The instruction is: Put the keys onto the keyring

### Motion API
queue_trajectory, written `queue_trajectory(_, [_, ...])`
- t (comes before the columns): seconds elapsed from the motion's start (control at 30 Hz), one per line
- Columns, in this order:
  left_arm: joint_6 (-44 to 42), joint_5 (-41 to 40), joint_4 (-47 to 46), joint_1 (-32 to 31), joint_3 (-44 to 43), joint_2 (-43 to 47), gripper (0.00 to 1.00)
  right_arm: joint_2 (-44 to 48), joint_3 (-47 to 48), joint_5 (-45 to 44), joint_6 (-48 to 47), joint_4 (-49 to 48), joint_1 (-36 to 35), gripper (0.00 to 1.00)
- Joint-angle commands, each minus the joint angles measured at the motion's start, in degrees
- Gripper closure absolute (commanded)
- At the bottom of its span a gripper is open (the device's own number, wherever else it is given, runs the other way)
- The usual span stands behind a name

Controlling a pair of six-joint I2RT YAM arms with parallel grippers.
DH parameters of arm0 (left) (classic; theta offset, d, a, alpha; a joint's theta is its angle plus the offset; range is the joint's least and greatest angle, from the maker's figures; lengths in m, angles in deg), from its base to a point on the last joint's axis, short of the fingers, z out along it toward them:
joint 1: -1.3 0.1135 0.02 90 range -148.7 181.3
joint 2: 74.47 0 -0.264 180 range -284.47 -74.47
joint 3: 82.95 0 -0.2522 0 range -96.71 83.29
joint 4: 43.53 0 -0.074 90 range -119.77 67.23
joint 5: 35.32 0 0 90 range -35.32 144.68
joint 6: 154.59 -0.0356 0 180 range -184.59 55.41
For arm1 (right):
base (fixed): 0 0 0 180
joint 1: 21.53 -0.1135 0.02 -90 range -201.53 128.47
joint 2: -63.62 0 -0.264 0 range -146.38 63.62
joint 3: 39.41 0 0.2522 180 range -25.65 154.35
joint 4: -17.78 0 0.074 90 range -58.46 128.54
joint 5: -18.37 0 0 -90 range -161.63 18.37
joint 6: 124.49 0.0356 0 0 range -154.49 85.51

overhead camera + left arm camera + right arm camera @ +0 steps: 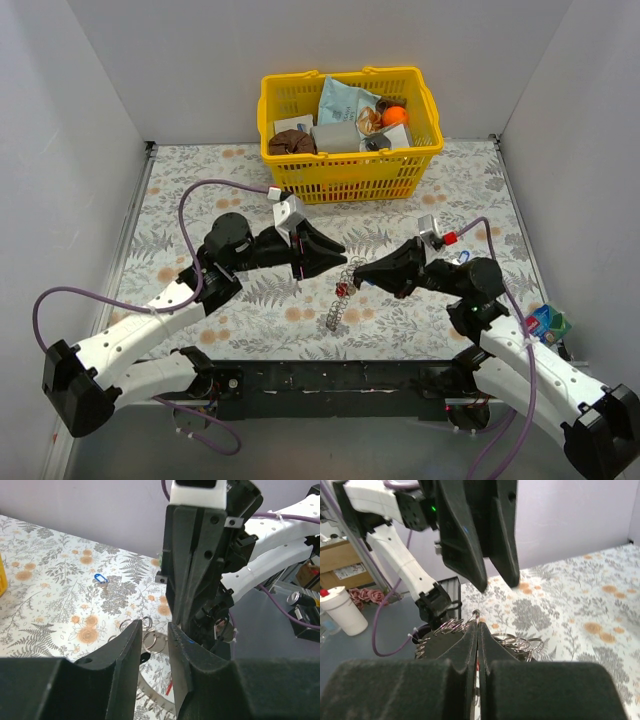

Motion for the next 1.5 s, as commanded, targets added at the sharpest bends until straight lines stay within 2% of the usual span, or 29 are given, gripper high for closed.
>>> queue_trajectory(0.0, [-3.87, -1.39, -2.48, -0.14, 2.2, 1.96, 0.7, -1.19, -3.65, -4.17, -2.9, -5.62, -0.06, 0.99])
queue_trajectory(0.1, [-3.87, -5.08, -3.55, -0.14, 5.02, 4.95, 0.64, -4.44, -4.19, -2.68, -5.09, -5.8, -0.06, 0.99])
queue_trajectory(0.2, [-4.48, -8.33, -2.5, -0.14, 6.26, 7.32, 0.63, -8.22, -4.1, -0.57, -6.76, -6.5, -0.06, 0.99])
queue_trajectory(0.33, [-4.57, -11.33, 0.14, -0.14, 7.22, 8.82, 0.62, -13.5, 0.73, 3.9, -13.87, 3.5, 0.03, 0.99])
queue_trajectory(0.7, [-4.13, -16.25, 3.66, -0.14, 9.86, 12.51, 0.51, -30.89, 10.13, 11.9, -18.46, 6.51, -1.99, 0.99])
queue_trajectory(0.83, [-4.13, -18.18, 3.4, -0.14, 11.35, 14.35, 0.5, -33.28, 12.6, 12.79, -21.88, 7.91, -4.88, 0.99])
queue_trajectory(1.07, [-2.81, -22.58, 0.68, -0.14, 14.87, 13.22, 0.49, -36.53, 4.44, 14.46, -19.26, -0.86, -4.63, 0.99])
queue_trajectory(1.2, [-2.64, -21.53, -1.87, -0.14, 16.36, 11.55, 0.5, -36.54, 0.4, 14.2, -15.83, -7.45, -4.45, 0.99])
queue_trajectory(1.47, [-4.83, -14.51, -9.78, -0.14, 24.27, 12.16, 0.48, -33.9, -1.55, 14.11, -15.56, -8.17, -3.84, 0.99])
